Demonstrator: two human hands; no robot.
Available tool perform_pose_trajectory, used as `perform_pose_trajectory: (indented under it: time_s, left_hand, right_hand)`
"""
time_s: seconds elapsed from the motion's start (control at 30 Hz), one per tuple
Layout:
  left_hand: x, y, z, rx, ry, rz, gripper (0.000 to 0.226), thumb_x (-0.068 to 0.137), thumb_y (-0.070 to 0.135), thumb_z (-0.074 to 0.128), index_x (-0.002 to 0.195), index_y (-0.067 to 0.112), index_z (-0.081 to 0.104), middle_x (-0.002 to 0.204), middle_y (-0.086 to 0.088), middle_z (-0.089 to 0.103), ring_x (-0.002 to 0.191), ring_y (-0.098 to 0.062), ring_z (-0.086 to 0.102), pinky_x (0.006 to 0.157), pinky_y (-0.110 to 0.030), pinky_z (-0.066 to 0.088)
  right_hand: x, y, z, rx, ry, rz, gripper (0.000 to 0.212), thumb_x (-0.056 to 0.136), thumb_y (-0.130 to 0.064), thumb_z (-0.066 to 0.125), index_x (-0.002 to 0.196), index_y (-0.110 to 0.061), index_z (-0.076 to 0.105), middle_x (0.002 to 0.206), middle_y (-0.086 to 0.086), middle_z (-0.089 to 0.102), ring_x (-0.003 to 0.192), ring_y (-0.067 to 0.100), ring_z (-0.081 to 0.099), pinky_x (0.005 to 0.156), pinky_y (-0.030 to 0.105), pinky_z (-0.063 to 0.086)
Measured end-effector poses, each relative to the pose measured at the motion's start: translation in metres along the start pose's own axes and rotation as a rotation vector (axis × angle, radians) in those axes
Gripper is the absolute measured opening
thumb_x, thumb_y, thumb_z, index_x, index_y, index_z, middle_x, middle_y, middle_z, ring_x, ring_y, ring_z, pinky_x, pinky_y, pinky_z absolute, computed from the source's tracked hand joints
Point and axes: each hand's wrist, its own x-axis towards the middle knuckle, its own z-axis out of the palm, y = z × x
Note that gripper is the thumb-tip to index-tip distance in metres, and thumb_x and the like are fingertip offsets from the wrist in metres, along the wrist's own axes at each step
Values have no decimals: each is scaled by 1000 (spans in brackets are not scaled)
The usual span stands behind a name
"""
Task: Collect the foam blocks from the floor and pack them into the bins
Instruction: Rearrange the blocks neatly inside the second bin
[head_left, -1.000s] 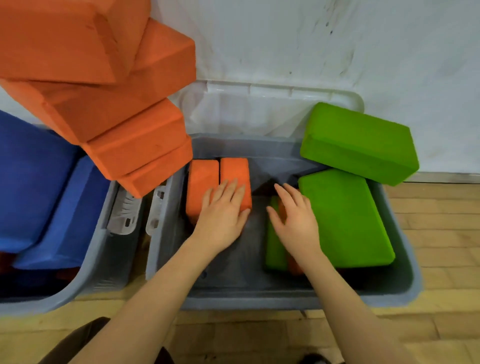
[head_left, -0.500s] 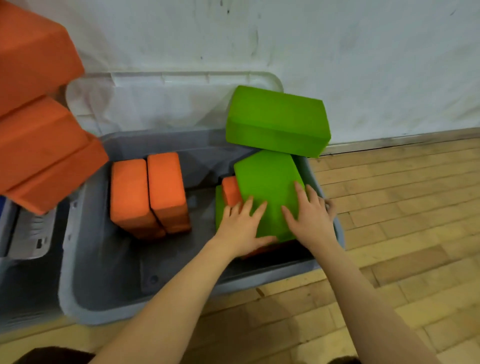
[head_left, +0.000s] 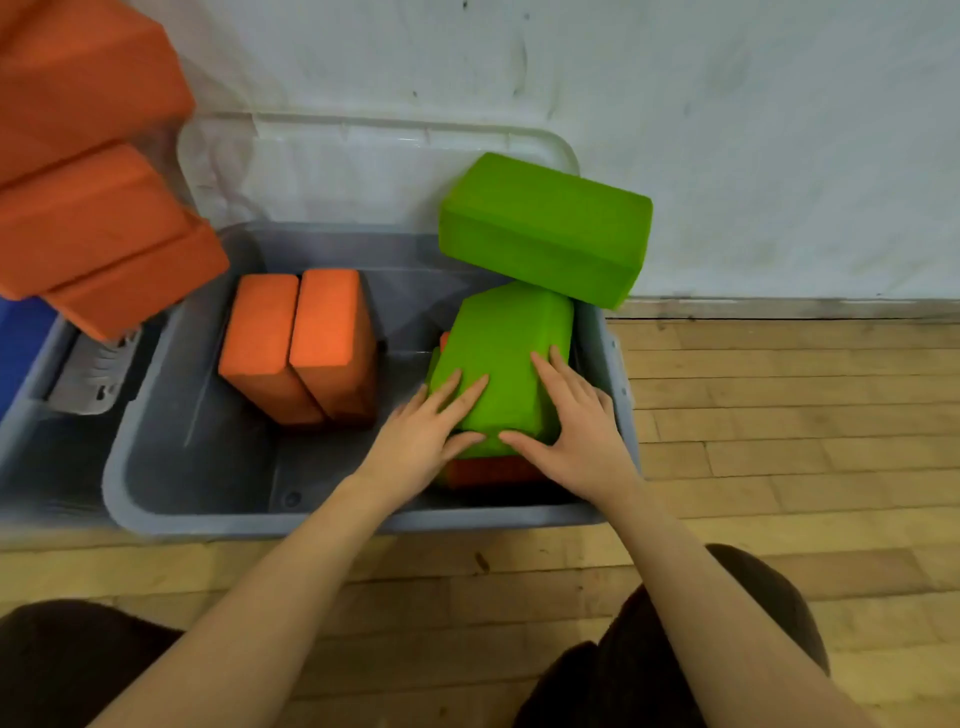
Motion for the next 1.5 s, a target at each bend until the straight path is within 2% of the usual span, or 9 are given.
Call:
perform_pose_trajectory:
  time_s: [0.23,0.43,0.53,0.77,0.93,1.03,1.3,1.4,1.5]
  left_hand:
    - [-3,22,-28,-20,176,-113,59,90,67,7,142,39,16,144,-4,44,125,-39,46,97,-51,44]
    - [-22,39,-43,252,353,-77,92,75,70,44,147,23,13,136,-7,37,106,-32,50,84,-45,44]
    - [-33,40,-48,361,495,-55,73,82,63,46,144,31,24,134,-5,41,103,-34,54,83,-44,41]
    - [-9,39,-75,334,753,-284,36,81,49,59,105,25,71,120,-5,64,87,-30,63,70,-36,45]
    - [28,34,-90,315,793,-475,39,77,51,54,99,25,74,117,-3,65,86,-32,63,71,-39,45]
    - [41,21,-93,311,817,-559,41,77,51,52,99,24,74,119,-4,64,86,-34,62,71,-40,44]
    - [63,-16,-91,275,738,-649,43,75,51,49,97,23,74,115,-3,66,80,-34,62,68,-38,44]
    - [66,-23,-87,267,648,-642,41,71,50,55,94,23,75,112,-5,66,77,-35,62,67,-40,45]
    - [59,-25,-79,201,513,-615,39,69,46,67,100,23,74,118,-8,62,86,-38,60,73,-43,43]
  right_hand:
    - [12,-25,-5,82,159,-11,71,88,-61,32,144,-18,37,149,9,37,136,26,36,101,40,41]
    - [14,-41,-13,180,332,-97,60,93,-52,37,131,-9,54,128,12,60,112,27,61,86,38,53]
    - [28,-47,-18,185,341,-159,53,91,-47,42,126,-11,60,121,7,65,100,24,66,82,38,53]
    - [84,-40,-24,222,315,-165,56,87,-54,39,127,-20,59,132,2,58,118,25,55,95,39,42]
    - [128,-29,-27,69,324,-144,59,85,-54,37,130,-21,57,134,4,56,118,31,53,95,41,41]
    - [157,-30,-25,-58,297,-165,55,85,-47,51,135,-22,51,140,6,50,123,34,48,98,44,37]
    - [213,-35,-10,-558,28,-127,81,85,-56,55,148,-43,6,158,7,13,140,45,15,113,52,14]
    - [215,-38,-6,-646,15,-97,71,87,-52,54,147,-43,18,156,11,21,137,48,21,109,60,18]
    - [209,-39,-4,-681,85,-137,69,72,-47,74,135,-33,49,139,17,49,119,53,47,94,64,38]
